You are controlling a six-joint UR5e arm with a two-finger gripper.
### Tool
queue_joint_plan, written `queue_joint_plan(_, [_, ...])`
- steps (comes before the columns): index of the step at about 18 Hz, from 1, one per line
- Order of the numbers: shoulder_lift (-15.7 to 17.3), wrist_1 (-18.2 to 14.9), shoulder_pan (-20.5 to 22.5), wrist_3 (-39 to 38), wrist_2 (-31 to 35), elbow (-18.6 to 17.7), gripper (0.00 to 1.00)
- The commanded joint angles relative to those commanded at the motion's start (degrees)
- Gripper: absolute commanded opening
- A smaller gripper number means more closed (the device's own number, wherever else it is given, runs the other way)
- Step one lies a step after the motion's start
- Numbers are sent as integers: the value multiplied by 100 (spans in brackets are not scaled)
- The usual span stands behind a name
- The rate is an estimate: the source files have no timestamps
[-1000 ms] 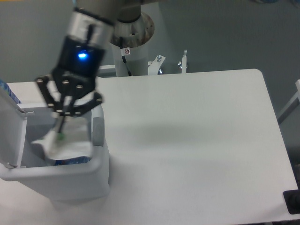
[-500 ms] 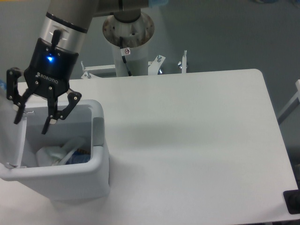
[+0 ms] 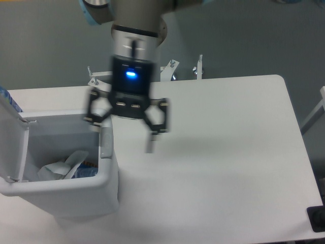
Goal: Place the trash in the trash can
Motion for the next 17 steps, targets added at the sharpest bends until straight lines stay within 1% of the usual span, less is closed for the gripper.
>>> queue_joint_plan(2, [9, -26, 35, 571, 581, -26, 100])
queue_joint_plan(3, [9, -148, 35, 809, 818, -44, 100])
queue_joint_plan(5, [9, -456, 35, 1301, 1188, -44, 100])
queue_joint_plan(9, [44, -1115, 79, 2444, 1558, -44, 100])
queue_joint_plan(12, [70, -1388, 141, 2683, 1576, -35, 100])
queue_joint_plan(17, [79, -1389, 237, 2622, 1577, -35, 100])
